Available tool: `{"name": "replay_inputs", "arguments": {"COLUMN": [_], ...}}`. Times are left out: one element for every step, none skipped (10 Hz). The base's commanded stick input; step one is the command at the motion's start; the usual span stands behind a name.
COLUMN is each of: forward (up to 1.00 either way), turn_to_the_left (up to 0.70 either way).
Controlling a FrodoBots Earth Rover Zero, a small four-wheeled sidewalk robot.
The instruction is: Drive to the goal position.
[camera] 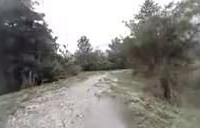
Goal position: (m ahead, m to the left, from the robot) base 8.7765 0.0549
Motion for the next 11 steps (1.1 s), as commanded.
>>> {"name": "replay_inputs", "arguments": {"forward": [0.85, 0.85, 0.85, 0.85, 0.85, 0.85, 0.85, 0.85, 0.85, 0.85, 0.85], "turn_to_the_left": [0.0, 0.0, 0.0, 0.0, 0.0, 0.0, 0.0, 0.0, 0.0, 0.0, 0.0]}}
